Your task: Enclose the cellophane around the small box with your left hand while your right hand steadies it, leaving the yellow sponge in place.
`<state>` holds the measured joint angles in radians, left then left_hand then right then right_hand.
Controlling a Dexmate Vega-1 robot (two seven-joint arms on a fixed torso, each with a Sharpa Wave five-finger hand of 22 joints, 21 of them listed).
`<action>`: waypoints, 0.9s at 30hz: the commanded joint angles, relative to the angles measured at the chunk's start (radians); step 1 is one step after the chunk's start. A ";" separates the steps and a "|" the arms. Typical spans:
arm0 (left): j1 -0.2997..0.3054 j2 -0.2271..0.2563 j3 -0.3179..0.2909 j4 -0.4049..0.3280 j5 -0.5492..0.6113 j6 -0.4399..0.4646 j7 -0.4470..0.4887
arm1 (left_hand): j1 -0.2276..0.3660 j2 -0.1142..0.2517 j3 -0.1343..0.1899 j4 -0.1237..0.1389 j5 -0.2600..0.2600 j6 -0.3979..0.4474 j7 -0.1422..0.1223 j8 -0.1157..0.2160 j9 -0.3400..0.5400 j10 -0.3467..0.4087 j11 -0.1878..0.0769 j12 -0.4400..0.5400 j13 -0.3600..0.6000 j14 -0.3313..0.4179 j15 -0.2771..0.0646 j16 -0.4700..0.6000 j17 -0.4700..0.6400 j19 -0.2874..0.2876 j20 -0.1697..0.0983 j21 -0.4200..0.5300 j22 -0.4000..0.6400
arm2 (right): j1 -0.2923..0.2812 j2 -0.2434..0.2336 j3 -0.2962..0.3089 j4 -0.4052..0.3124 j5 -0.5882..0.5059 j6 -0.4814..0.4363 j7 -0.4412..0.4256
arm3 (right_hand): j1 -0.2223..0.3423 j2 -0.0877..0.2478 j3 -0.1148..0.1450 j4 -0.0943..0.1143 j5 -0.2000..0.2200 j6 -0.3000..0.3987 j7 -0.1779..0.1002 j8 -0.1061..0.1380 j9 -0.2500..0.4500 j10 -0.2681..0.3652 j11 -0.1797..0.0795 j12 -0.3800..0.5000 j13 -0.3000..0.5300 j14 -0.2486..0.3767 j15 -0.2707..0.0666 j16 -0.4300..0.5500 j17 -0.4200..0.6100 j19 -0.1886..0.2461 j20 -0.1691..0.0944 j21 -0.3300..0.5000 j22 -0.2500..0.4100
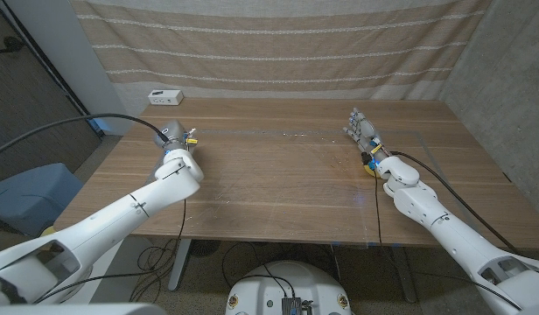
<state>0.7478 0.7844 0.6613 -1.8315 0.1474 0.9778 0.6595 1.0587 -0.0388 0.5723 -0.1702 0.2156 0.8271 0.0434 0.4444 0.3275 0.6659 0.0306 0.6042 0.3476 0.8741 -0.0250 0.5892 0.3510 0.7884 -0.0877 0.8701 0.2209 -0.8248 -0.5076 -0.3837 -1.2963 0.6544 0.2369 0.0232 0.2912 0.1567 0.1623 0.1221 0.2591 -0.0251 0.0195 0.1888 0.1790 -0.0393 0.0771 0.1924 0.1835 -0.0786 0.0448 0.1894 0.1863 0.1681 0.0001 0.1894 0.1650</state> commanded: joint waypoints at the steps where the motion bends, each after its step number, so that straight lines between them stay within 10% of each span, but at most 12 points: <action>1: 0.058 0.098 -0.054 -0.006 0.060 -0.407 -0.055 | 0.213 0.201 -0.004 0.002 -0.004 0.011 -0.002 0.009 0.009 0.084 -0.090 0.011 0.132 0.095 -0.177 0.000 0.101 -0.009 -0.038 0.012 0.005 | -0.021 -0.008 0.009 -0.030 -0.002 0.002 -0.022 | 0.002 -0.005 0.011 0.000 -0.003 0.007 -0.002 0.003 0.003 0.002 0.003 0.005 0.004 -0.004 0.003 0.006 0.003 0.007 0.000 0.005 0.006; 27: -0.035 0.129 -0.091 0.059 0.228 -0.968 -0.401 | 0.196 0.198 -0.018 0.012 -0.009 0.027 -0.036 0.017 0.013 0.091 -0.130 0.027 0.171 0.119 -0.195 -0.008 0.138 -0.029 -0.041 0.066 0.002 | -0.073 -0.015 0.020 -0.092 -0.012 0.021 -0.067 | 0.002 -0.006 0.015 -0.001 -0.005 0.008 -0.003 0.002 0.003 0.005 0.003 0.005 0.004 -0.004 0.003 0.005 0.003 0.008 0.001 0.004 0.006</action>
<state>0.7629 0.9207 0.5891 -1.8067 0.3231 0.1926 0.3853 1.0588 -0.0388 0.5585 -0.1589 0.2086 0.8484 0.0140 0.4570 0.3385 0.7552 -0.0920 0.6297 0.5127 0.8867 -0.0231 0.5845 0.3872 0.7620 -0.0839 0.9294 0.2235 -0.8739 -0.5198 -0.3707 -1.3600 0.6462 0.2495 -0.0168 0.2912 0.1568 0.1703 0.1215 0.2551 -0.0196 0.0140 0.1888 0.1790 -0.0394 0.0770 0.1924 0.1834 -0.0787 0.0447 0.1894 0.1863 0.1681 0.0001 0.1894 0.1650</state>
